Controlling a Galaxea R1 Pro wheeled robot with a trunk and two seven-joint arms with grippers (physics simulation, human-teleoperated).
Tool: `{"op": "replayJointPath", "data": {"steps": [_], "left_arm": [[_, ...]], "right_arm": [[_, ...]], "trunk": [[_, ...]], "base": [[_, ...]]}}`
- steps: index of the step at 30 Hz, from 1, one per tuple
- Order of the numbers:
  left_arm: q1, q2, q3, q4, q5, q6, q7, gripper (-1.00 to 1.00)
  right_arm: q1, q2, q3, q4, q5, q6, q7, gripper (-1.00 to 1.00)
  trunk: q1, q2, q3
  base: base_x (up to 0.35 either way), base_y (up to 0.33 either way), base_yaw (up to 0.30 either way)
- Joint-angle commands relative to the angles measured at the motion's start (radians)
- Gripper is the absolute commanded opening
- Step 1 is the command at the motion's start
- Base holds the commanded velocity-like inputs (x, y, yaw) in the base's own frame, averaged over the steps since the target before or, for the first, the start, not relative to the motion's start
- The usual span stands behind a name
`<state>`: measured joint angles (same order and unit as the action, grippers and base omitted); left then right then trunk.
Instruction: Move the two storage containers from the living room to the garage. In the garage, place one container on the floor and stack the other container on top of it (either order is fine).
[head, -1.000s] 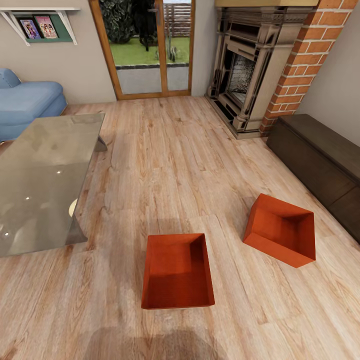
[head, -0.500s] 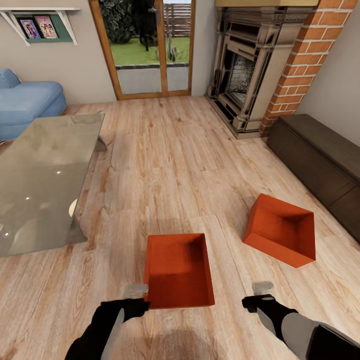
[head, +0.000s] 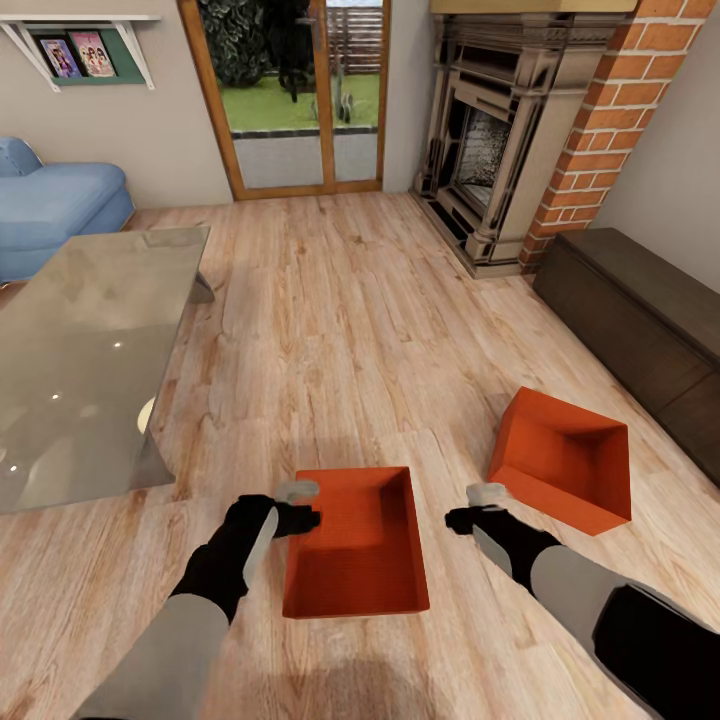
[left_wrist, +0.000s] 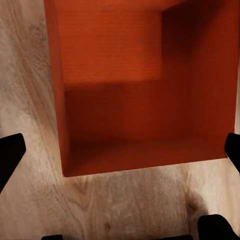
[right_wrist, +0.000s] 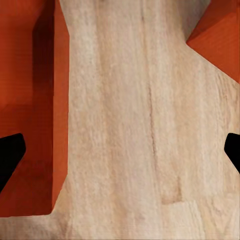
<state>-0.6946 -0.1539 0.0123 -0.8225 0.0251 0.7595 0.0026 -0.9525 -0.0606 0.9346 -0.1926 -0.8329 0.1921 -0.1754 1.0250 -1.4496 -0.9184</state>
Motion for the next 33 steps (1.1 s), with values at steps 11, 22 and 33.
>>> {"op": "replayJointPath", "data": {"steps": [11, 22, 33], "left_arm": [[-0.080, 0.012, 0.002, 0.072, -0.002, 0.006, 0.004, 1.00], [-0.169, 0.012, 0.003, 0.313, 0.001, -0.071, 0.102, 1.00], [-0.223, 0.013, 0.003, 0.409, -0.001, -0.141, 0.106, 1.00]], "right_arm": [[-0.005, 0.152, -0.038, -0.125, -0.004, 0.020, -0.205, 1.00], [-0.005, 0.198, -0.057, -0.044, -0.005, -0.022, -0.214, 1.00], [-0.005, 0.198, -0.059, 0.022, -0.005, -0.028, -0.214, 1.00]], "trunk": [[0.000, 0.000, -0.001], [0.000, 0.000, -0.001], [0.000, 0.000, -0.001]], "base": [[0.000, 0.000, 0.000], [0.000, 0.000, 0.000], [0.000, 0.000, 0.000]]}}
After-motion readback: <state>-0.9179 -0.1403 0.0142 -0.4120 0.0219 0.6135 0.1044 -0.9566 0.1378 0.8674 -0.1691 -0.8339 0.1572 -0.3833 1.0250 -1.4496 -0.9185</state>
